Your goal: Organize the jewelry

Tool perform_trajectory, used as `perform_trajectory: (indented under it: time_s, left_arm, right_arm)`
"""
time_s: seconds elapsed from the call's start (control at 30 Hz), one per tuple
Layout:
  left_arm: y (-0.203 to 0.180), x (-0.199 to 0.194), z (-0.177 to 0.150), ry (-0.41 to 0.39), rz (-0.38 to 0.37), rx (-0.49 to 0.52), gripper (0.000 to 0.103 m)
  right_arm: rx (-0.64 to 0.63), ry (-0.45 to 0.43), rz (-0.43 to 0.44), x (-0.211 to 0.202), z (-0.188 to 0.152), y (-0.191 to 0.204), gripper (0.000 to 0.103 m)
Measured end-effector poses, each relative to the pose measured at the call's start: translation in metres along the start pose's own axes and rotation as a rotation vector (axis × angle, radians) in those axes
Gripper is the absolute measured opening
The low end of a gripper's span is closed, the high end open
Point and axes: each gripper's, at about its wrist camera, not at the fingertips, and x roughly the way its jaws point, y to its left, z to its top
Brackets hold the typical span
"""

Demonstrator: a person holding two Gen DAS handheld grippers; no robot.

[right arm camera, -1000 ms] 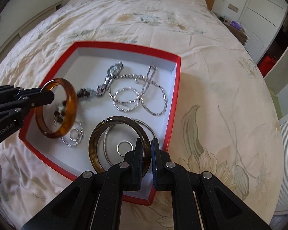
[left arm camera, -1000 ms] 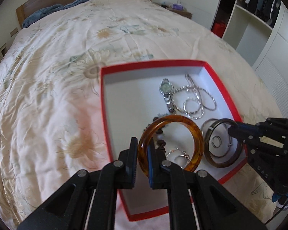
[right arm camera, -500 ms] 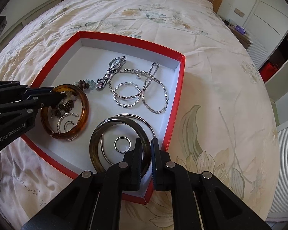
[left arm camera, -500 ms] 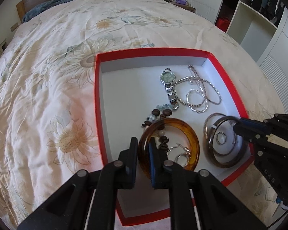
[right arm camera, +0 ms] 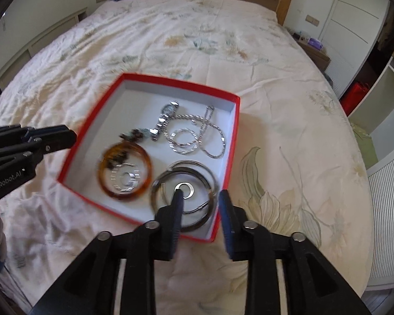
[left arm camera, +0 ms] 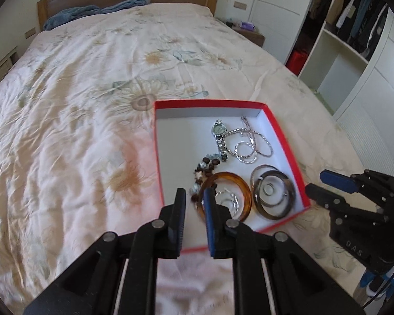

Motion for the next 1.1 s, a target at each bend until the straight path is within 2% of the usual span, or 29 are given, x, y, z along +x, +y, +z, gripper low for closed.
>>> perform_trajectory:
  time_s: [0.27, 0.37, 0.73, 1.1]
  left_arm:
    - [0.023, -0.063, -0.037, -0.045, 0.066, -0.043, 0.030]
    - [0.032, -0.085, -0.052, -0.058, 0.106, -0.051, 0.041]
    - [0.059, -0.146, -0.101, -0.123, 0.208, -0.095, 0.042]
    - [0.083, -0.169, -0.135, -0.145, 0.305, -0.141, 0.042]
  right_arm:
    - [0.028, -0.086, 0.037, -0.060, -0.023, 0.049, 0.053]
    - [0.028, -0.112, 0.050, -0.078, -0.035, 0.069, 0.058]
    - [-0.014, -0.175, 0.040, -0.126, -0.067, 0.124, 0.069]
    - [-0.074, -0.236, 0.044, -0.152, -0.079, 0.155, 0.077]
